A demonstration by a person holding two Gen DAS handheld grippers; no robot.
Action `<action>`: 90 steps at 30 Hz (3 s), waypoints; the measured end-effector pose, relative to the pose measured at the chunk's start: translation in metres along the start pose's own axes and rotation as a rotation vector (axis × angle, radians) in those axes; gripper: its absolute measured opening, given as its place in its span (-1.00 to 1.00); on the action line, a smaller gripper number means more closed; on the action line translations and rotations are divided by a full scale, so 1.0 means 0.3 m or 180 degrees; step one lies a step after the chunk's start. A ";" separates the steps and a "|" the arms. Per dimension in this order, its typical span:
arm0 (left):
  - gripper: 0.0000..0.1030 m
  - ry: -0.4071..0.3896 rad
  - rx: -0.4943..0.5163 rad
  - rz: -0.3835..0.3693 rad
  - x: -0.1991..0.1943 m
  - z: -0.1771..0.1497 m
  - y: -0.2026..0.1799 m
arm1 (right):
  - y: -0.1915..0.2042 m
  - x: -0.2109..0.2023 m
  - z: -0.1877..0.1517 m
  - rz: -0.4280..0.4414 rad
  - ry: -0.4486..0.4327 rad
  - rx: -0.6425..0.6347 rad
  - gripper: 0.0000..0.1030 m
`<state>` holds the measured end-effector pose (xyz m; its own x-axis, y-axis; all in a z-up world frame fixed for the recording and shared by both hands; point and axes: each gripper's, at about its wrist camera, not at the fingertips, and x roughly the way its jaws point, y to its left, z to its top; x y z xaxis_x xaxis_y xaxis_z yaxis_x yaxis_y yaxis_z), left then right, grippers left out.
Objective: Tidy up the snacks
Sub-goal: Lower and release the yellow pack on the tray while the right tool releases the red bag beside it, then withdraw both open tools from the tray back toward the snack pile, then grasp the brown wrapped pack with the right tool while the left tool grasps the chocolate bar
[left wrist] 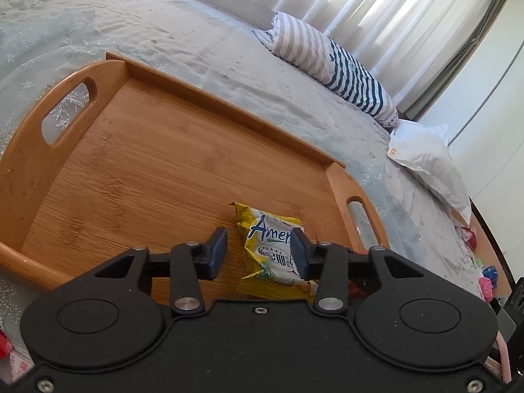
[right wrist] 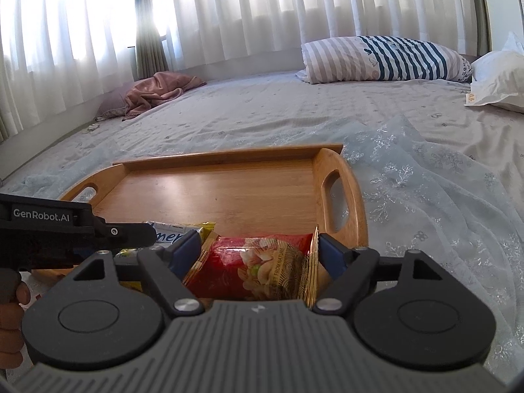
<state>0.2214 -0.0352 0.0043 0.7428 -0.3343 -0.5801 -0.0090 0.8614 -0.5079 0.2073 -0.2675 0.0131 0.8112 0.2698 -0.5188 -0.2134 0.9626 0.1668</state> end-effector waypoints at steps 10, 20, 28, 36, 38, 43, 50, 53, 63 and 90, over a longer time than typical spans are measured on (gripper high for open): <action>0.60 -0.0022 0.0264 0.0085 -0.096 -0.009 -0.024 | -0.004 -0.063 0.010 -0.0037 -0.0136 0.0114 0.80; 0.85 -0.0175 0.0650 0.0079 -0.279 -0.080 -0.031 | 0.027 -0.192 -0.014 -0.0026 -0.0283 0.0162 0.95; 0.91 -0.0385 0.0871 0.0163 -0.423 -0.165 -0.011 | 0.095 -0.299 -0.081 0.0031 -0.0383 0.0098 1.00; 0.98 -0.0563 0.0974 0.0170 -0.530 -0.220 0.014 | 0.155 -0.376 -0.145 -0.0032 -0.0500 0.0132 1.00; 0.99 -0.0603 0.1043 0.0209 -0.550 -0.236 0.014 | 0.173 -0.391 -0.167 -0.0102 -0.0541 0.0098 1.00; 0.99 -0.0693 0.1164 0.0274 -0.595 -0.278 0.032 | 0.202 -0.411 -0.217 -0.0204 -0.0585 0.0037 1.00; 0.99 -0.0735 0.1270 0.0331 -0.618 -0.347 0.059 | 0.245 -0.420 -0.299 -0.0466 -0.0701 -0.0023 1.00; 0.99 -0.0706 0.1282 0.0330 -0.622 -0.362 0.069 | 0.262 -0.418 -0.323 -0.0524 -0.0703 -0.0050 1.00; 0.99 -0.0787 0.1314 0.0531 -0.649 -0.411 0.092 | 0.301 -0.438 -0.387 -0.0682 -0.0702 -0.0051 1.00; 0.13 -0.0567 0.1081 0.0710 -0.676 -0.518 0.148 | 0.337 -0.460 -0.447 -0.1122 -0.0708 -0.0038 0.21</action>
<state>-0.0336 0.0115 0.0004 0.8516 -0.0805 -0.5180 0.0163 0.9917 -0.1273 0.0007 -0.2042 -0.0109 0.9333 -0.0870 -0.3484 0.0932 0.9956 0.0009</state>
